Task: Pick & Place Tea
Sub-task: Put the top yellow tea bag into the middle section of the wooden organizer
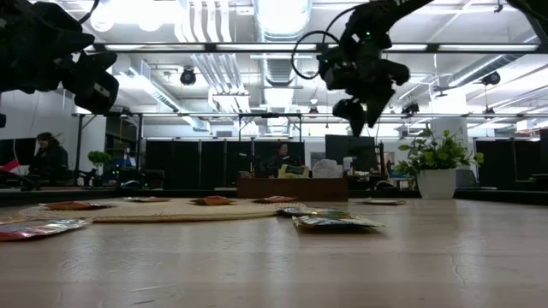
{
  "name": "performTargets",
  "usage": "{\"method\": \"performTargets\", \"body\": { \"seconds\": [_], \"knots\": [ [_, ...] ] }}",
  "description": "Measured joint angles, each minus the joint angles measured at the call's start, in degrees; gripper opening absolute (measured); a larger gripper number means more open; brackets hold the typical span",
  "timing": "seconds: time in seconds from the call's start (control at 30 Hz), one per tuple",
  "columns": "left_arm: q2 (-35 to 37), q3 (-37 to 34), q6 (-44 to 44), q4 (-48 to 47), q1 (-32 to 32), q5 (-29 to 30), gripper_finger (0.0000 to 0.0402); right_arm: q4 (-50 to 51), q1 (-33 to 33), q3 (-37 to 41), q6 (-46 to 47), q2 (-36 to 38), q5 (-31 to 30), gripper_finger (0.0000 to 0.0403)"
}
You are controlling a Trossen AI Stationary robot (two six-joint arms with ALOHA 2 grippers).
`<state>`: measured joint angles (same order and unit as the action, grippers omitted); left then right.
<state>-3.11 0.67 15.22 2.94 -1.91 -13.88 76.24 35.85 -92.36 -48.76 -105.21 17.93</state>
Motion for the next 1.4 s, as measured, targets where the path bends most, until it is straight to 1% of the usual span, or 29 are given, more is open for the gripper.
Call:
{"method": "performTargets", "body": {
  "seconds": [0.13,0.3,0.4,0.6,0.8,1.07,1.4],
  "knots": [
    [0.0,0.0,0.0,0.0,0.0,0.0,0.0138,-0.9,0.4,7.0,-1.9,3.5,-0.1,0.0237],
    [0.0,0.0,0.0,0.0,0.0,0.0,0.0138,-8.3,0.4,14.2,-2.9,6.8,-2.3,0.0237],
    [0.0,0.0,0.0,0.0,0.0,0.0,0.0138,-13.0,0.4,17.5,-3.2,7.7,-3.0,0.0237],
    [0.0,0.0,0.0,0.0,0.0,0.0,0.0138,-18.9,0.4,22.7,-7.1,7.6,-3.1,0.0237],
    [0.0,0.0,0.0,0.0,0.0,0.0,0.0138,-25.9,0.4,25.8,-8.1,7.6,-4.5,0.0237],
    [0.0,0.0,0.0,0.0,0.0,0.0,0.0138,-34.0,0.4,28.6,-9.7,7.6,-4.6,0.0237],
    [0.0,0.0,0.0,0.0,0.0,0.0,0.0138,-38.5,0.4,32.1,-9.9,7.6,-4.4,0.0237]
  ]
}}
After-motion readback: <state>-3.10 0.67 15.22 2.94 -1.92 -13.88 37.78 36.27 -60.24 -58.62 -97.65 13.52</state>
